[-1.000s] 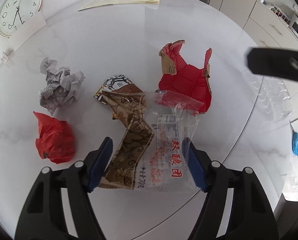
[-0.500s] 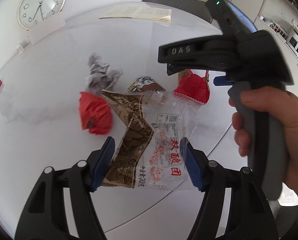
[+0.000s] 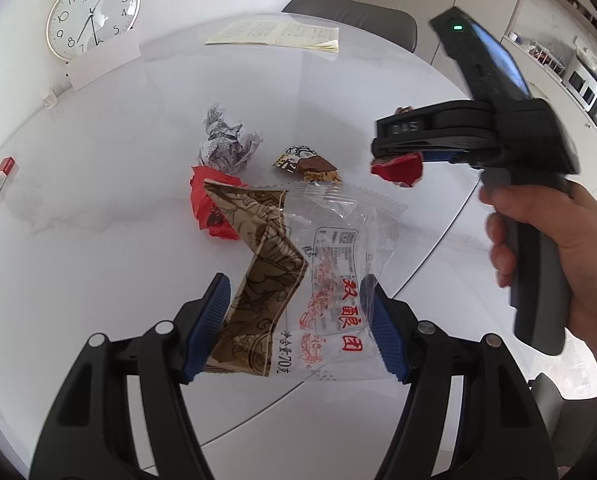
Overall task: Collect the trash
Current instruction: 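Carry bag and box over the bin and open both tools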
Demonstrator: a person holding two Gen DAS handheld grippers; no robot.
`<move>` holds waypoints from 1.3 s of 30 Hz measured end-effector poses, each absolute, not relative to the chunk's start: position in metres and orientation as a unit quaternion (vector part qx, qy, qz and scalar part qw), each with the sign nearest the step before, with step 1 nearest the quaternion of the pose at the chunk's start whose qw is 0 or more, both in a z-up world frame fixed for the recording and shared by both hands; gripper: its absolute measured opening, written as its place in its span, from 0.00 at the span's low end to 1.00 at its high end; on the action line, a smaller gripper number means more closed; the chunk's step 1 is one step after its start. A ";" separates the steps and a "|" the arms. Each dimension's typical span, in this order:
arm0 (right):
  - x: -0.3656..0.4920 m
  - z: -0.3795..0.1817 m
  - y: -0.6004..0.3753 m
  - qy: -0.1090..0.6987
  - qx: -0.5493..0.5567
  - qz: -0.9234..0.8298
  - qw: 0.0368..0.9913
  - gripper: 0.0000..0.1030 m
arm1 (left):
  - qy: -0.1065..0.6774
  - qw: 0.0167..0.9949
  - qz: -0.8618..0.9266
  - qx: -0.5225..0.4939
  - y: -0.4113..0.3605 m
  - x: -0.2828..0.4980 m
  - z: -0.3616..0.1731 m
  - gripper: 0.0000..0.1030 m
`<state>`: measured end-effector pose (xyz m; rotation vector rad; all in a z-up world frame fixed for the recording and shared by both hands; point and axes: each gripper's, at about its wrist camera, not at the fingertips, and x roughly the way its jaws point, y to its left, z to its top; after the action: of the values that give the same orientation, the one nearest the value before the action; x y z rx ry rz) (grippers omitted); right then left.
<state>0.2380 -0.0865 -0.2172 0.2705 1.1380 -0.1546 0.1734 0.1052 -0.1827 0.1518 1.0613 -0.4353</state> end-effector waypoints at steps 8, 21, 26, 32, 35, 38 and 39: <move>0.133 -0.169 -0.114 0.516 0.117 -0.050 0.847 0.51 | 0.497 0.834 -0.225 0.081 0.085 0.127 -0.157 0.63; -0.062 -0.172 -0.200 0.530 0.161 -0.128 0.823 0.52 | 0.504 0.804 -0.293 0.114 -0.006 0.041 -0.148 0.63; -0.097 -0.187 -0.222 0.533 0.163 -0.144 0.818 0.53 | 0.497 0.797 -0.311 0.143 -0.035 0.014 -0.149 0.63; -0.102 -0.235 -0.230 0.564 0.160 -0.126 0.801 0.79 | 0.500 0.792 -0.313 0.155 -0.051 -0.008 -0.150 0.63; -0.114 -0.244 -0.242 0.568 0.164 -0.152 0.792 0.88 | 0.504 0.787 -0.316 0.162 -0.058 -0.018 -0.151 0.64; -0.127 -0.235 -0.259 0.551 0.192 -0.176 0.792 0.96 | 0.504 0.782 -0.323 0.173 -0.068 -0.029 -0.152 0.64; -0.132 -0.231 -0.265 0.545 0.199 -0.186 0.793 0.97 | 0.504 0.779 -0.327 0.179 -0.073 -0.033 -0.152 0.64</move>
<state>-0.1319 -0.2651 -0.2311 0.4290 1.1721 -0.3996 -0.0326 -0.0726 -0.1517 0.3860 1.0900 -0.7065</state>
